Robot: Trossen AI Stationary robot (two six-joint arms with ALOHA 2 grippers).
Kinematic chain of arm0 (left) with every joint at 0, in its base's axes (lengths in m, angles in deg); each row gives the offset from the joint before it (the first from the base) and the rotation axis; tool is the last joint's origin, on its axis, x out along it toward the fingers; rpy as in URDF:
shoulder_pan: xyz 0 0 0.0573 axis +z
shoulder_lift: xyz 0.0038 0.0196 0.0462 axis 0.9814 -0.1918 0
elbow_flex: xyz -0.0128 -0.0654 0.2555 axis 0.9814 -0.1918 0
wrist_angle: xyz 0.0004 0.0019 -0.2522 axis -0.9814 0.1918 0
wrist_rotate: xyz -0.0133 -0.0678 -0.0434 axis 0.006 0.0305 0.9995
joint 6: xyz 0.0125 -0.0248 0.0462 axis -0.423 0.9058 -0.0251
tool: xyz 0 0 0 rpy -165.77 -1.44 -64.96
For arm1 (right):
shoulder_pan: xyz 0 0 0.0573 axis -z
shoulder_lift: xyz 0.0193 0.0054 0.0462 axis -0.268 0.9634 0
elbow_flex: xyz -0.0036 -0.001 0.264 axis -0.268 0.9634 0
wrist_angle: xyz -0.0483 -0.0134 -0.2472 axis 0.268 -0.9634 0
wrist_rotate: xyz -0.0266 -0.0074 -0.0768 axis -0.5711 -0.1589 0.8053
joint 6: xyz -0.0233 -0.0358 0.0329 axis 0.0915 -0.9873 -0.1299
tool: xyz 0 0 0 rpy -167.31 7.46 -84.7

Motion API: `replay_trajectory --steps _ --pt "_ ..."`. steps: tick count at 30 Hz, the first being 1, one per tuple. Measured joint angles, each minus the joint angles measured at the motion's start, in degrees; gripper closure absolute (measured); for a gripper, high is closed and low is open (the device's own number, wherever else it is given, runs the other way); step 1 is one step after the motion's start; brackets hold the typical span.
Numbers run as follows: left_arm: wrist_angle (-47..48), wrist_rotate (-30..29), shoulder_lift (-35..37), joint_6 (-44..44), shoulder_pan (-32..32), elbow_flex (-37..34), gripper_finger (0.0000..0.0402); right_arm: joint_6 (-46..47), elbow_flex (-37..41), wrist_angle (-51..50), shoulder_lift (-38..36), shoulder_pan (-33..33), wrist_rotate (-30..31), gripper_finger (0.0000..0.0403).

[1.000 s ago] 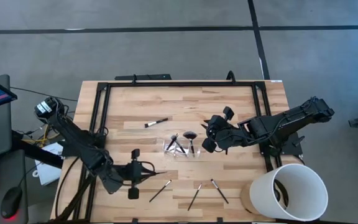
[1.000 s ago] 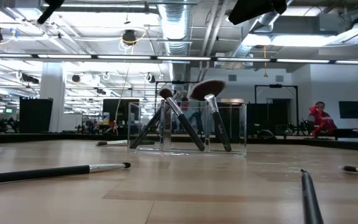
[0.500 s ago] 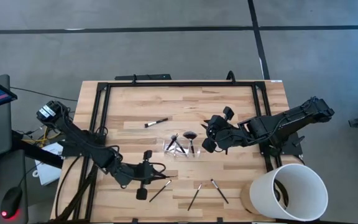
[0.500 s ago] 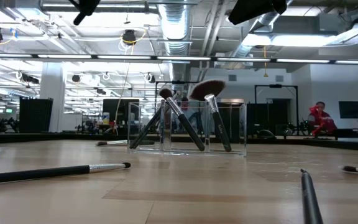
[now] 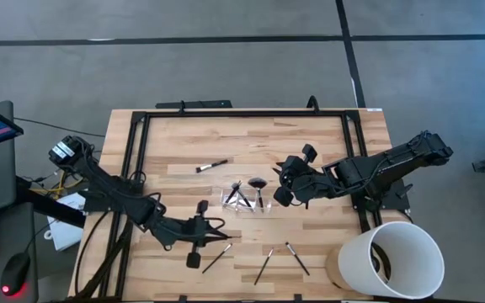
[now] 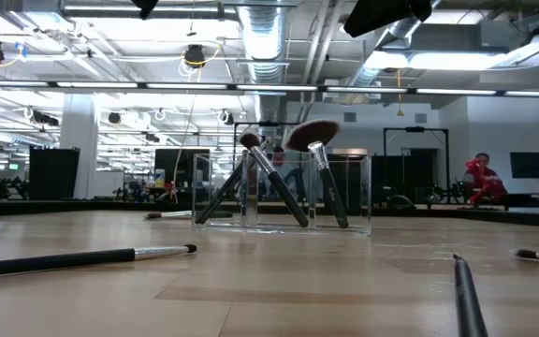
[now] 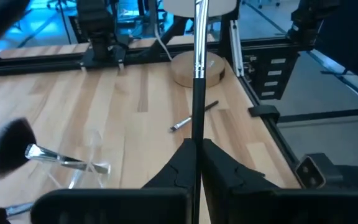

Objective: Put items in baskets/containers
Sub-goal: Put the eyeshadow brush into the left section of the transparent organizer

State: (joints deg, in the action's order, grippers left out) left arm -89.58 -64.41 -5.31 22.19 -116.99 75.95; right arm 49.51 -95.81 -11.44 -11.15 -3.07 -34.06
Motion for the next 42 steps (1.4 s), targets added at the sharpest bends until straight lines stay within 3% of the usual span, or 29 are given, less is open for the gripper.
replay_trajectory --steps 11,23,42 --pt "-18.5 4.4 0.0 -0.6 0.4 -8.7 0.0391 0.0 0.0 0.0 0.0 0.0 0.0 0.0326" --pt "-28.4 6.3 0.9 -3.4 0.4 -13.3 0.0391 0.0 0.0 0.0 0.0 0.0 0.0 0.0326" --pt "-31.4 7.2 0.9 -4.6 -1.8 -14.0 0.0391 0.0 0.0 0.0 0.0 0.0 0.0 0.0326"
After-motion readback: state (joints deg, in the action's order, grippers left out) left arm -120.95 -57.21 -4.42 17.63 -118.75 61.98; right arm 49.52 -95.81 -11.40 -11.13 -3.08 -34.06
